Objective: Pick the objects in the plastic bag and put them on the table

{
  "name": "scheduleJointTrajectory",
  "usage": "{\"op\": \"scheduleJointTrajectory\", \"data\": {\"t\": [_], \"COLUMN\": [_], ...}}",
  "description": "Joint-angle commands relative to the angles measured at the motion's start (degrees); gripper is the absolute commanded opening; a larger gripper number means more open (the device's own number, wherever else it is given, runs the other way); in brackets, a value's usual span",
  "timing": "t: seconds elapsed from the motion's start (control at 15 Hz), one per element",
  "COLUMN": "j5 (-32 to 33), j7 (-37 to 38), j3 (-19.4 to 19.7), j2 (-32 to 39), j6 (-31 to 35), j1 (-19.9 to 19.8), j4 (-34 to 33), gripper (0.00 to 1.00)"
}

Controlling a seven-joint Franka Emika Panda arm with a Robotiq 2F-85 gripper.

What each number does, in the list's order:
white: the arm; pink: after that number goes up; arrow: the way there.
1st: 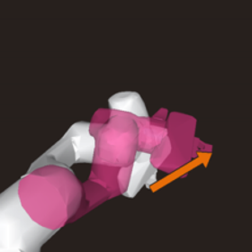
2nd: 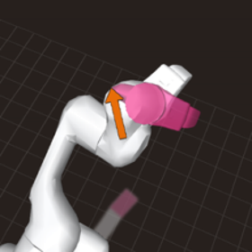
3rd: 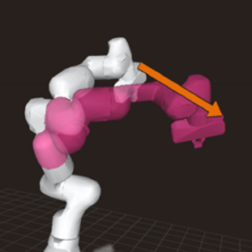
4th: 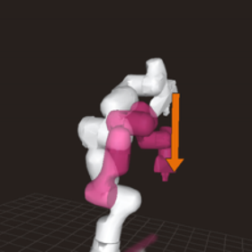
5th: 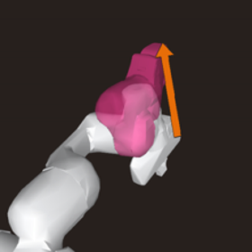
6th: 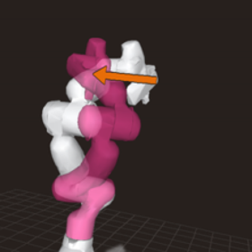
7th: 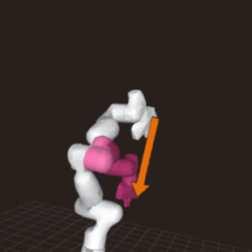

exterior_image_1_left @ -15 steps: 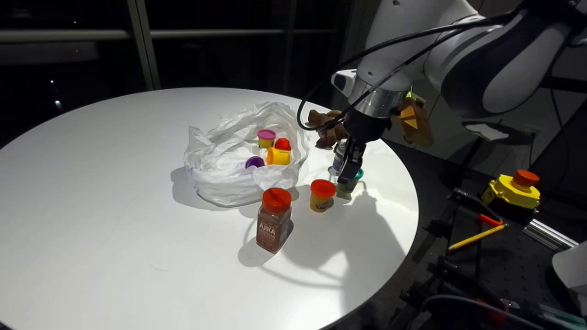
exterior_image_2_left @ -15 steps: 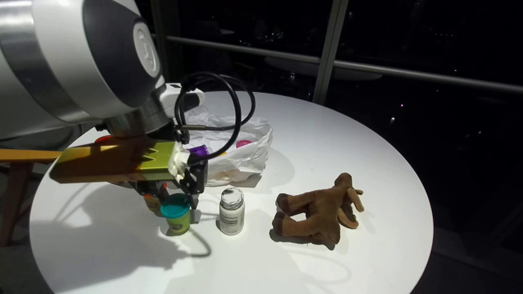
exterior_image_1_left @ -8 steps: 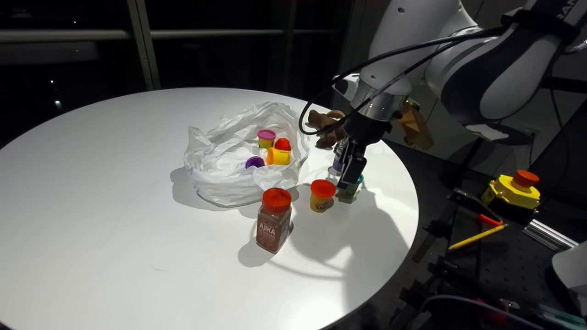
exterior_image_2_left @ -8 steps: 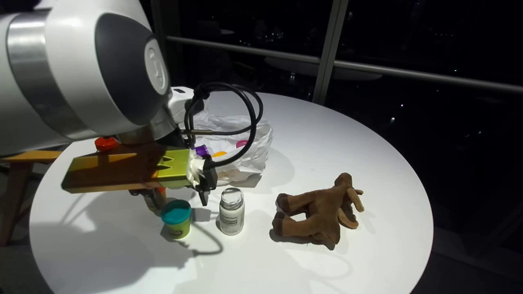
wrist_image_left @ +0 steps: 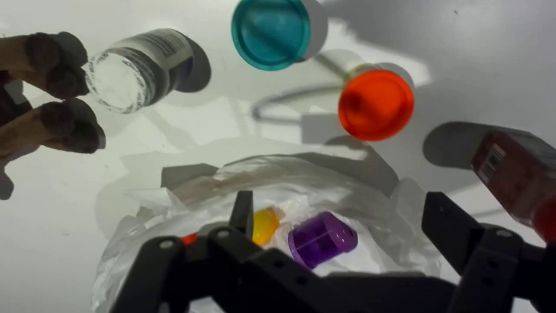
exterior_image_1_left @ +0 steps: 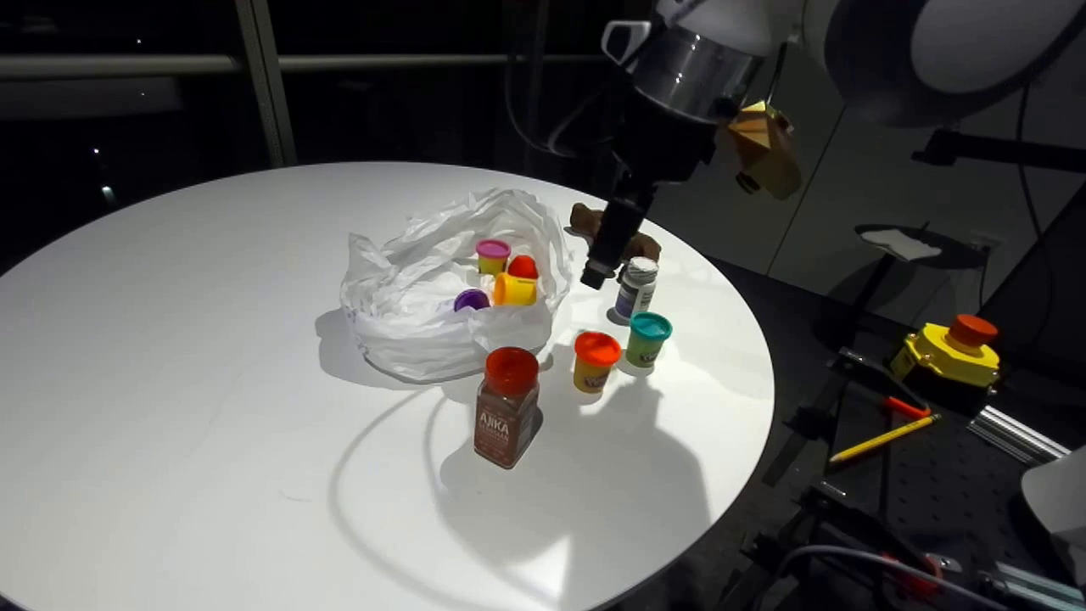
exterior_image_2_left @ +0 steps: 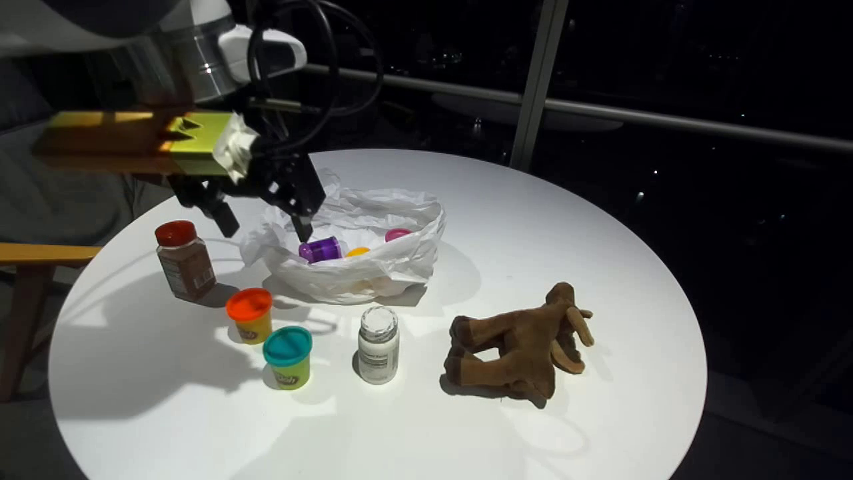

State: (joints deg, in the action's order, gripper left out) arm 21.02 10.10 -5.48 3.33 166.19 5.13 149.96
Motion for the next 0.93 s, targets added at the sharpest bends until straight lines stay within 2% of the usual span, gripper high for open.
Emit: {"op": "scheduleJointTrajectory", "data": {"t": [0.0, 0.13, 0.33, 0.4, 0.73, 0.87], "j5": [-15.1, -17.6, -15.4, -16.4, -19.2, -17.4], "j7": [-3.8, -3.2, -0.3, -1.1, -3.5, -1.4], "j3": [-2.4, -1.8, 0.2, 0.6, 0.9, 2.2], "j2": [0.5, 3.2, 8.2, 10.1, 18.3, 21.7], "j6": [-5.8, -7.5, -10.3, -11.7, -18.6, -20.5], "j1": [1.5, 1.4, 1.2, 1.0, 0.8, 2.0], "j4": [-9.0, -15.6, -24.0, -26.4, -34.9, -37.5], "gripper": [1.0, 1.0, 1.0, 1.0, 1.0, 1.0]}}
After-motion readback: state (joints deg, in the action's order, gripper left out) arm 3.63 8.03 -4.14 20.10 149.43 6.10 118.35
